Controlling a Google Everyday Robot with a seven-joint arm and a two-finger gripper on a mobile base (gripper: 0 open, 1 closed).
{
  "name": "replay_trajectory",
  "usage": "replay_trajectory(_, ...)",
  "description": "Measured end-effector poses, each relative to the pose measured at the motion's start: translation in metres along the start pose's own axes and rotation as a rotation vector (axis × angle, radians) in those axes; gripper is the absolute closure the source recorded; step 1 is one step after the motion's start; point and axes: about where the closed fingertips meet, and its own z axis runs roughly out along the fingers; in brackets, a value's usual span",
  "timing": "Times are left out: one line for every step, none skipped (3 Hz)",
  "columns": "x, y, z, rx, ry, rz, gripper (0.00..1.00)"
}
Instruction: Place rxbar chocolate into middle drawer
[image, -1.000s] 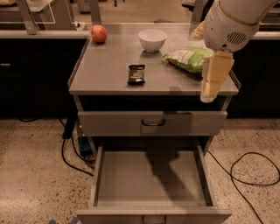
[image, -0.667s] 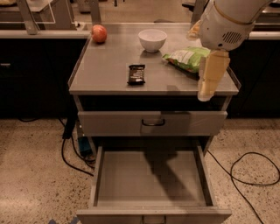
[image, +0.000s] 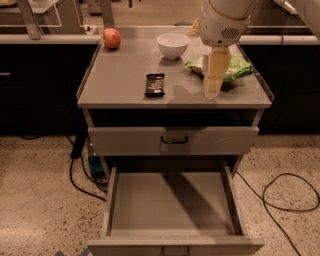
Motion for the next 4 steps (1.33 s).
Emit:
replay_trajectory(-0.006, -0.02, 0.027, -0.025, -0.019, -0.029, 0.0)
replay_trajectory(-0.022, -0.035, 0.058, -0.061, -0.051, -0.069, 0.0)
replay_trajectory(-0.022, -0.035, 0.058, -0.061, -0.051, -0.069, 0.0)
replay_trajectory(-0.028, -0.045, 0.065, -0.061, -0.058, -0.1, 0.0)
